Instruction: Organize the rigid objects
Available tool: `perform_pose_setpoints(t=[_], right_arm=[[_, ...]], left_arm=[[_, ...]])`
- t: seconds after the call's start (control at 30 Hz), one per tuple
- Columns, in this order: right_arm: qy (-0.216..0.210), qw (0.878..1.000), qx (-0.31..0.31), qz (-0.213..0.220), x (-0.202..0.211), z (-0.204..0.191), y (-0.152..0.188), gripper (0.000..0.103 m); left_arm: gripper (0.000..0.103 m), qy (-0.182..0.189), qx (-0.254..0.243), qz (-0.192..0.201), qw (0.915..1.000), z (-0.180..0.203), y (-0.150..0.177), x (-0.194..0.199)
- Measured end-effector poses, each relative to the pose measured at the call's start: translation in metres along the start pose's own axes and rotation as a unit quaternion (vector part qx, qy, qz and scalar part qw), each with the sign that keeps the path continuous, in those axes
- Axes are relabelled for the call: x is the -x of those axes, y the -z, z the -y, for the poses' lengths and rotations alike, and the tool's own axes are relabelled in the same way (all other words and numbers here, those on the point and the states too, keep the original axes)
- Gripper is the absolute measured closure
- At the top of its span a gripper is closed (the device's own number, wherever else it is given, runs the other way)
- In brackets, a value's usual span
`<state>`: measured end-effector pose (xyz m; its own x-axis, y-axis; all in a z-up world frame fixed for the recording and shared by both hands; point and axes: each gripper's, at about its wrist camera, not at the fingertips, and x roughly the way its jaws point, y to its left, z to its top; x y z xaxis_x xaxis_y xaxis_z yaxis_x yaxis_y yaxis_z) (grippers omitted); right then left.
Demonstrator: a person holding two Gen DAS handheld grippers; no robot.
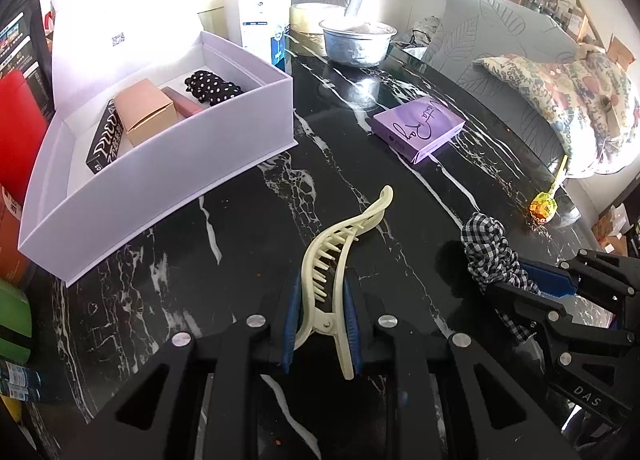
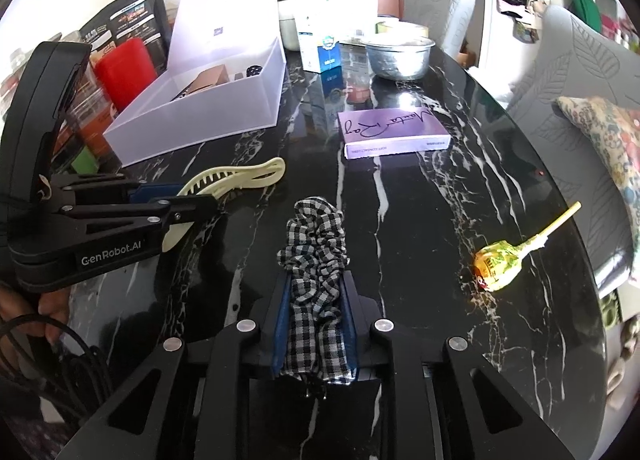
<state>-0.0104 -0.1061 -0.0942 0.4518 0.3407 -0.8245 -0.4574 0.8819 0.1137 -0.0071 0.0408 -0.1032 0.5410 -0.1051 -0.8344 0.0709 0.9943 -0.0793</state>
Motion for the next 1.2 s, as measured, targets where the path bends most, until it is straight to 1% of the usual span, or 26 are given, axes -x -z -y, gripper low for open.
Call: perform_pose_setpoints(t=[0.2, 0.37, 0.53, 0.77, 0.93, 1.1, 1.2], right_arm=[[-0.003, 1.000, -0.007, 0.001, 0.002, 0.000, -0.002, 0.082], [-0.021, 1.000, 0.004, 0.006, 0.005, -0.009, -0.004, 0.082], [-0.042, 0.999, 0.021, 0.009, 0.005, -0.021, -0.009, 0.082], [-0.077, 0.996, 0.048, 0.016, 0.009, -0.046, -0.016, 0.082], [-0.097, 0.992, 0.071, 0.024, 0.014, -0.069, -0.020, 0.082], [-0.113, 0.989, 0.083, 0.037, 0.024, -0.087, -0.023, 0.082], [-0.118, 0.988, 0.087, 0.042, 0.027, -0.095, -0.025, 0.082]], left_arm=[[0.083, 0.008, 0.018, 0.001, 0.9998, -0.006, 0.004, 0.004], [0.083, -0.004, 0.032, 0.007, 0.9995, -0.012, 0.010, 0.016], [0.083, -0.025, 0.055, 0.017, 0.9981, -0.022, 0.018, 0.031], [0.083, -0.054, 0.092, 0.032, 0.9937, -0.041, 0.034, 0.057], [0.083, -0.069, 0.110, 0.047, 0.9904, -0.051, 0.042, 0.077], [0.083, -0.077, 0.117, 0.063, 0.9882, -0.060, 0.050, 0.096], [0.083, -0.072, 0.122, 0.068, 0.9876, -0.065, 0.052, 0.102]])
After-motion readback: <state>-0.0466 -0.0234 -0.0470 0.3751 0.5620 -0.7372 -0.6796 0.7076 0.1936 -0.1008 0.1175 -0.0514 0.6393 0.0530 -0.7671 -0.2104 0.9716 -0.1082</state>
